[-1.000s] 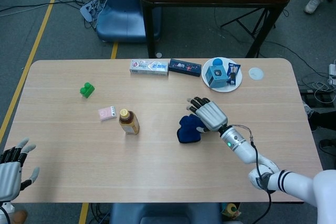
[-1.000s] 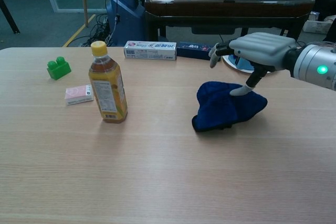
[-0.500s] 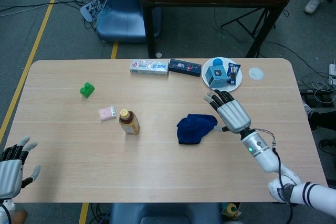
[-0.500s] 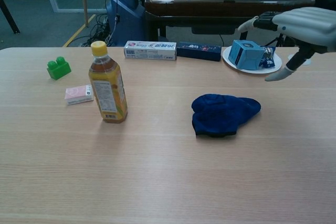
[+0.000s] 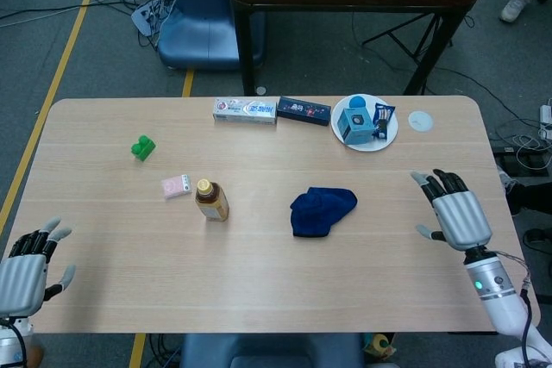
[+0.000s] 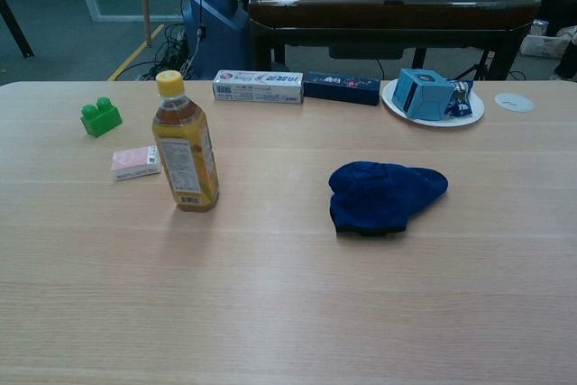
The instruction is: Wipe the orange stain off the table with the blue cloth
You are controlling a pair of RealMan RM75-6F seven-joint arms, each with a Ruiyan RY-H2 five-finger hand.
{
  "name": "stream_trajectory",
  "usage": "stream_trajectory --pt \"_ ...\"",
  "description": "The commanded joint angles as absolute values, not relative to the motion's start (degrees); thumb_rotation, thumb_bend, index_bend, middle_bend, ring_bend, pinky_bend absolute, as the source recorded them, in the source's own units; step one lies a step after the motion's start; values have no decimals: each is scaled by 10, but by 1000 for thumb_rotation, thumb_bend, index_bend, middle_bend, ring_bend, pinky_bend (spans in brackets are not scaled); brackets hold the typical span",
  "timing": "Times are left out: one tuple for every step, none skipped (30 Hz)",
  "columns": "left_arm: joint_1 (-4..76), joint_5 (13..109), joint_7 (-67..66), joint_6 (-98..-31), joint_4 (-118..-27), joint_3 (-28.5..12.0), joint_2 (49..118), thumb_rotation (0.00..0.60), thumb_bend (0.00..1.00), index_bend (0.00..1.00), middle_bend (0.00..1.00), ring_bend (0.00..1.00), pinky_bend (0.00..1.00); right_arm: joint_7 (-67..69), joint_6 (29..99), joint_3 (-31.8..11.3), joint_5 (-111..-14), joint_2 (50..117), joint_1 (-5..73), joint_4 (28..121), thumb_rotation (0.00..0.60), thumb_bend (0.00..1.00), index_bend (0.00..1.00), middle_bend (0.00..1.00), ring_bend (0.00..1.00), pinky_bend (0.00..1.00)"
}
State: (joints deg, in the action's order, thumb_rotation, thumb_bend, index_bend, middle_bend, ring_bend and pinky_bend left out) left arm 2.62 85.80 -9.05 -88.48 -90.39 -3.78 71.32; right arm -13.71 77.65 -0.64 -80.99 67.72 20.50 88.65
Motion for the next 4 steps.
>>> stream_trajectory --pt "28 859 -89 -883 -902 -39 714 600 274 245 125 177 159 -121 816 3 -823 668 171 891 600 77 157 249 146 175" --pt "30 859 -88 -883 -901 -40 714 600 274 245 125 177 159 -121 825 3 -826 667 164 892 600 77 163 251 149 175" --pt "30 858 -88 -883 -901 -40 714 600 274 245 125 178 159 -121 829 3 -827 667 159 892 600 77 165 254 151 175" --pt "31 858 -87 -883 -901 -41 714 600 274 245 125 178 159 -121 831 4 -828 667 156 892 600 77 166 255 152 175"
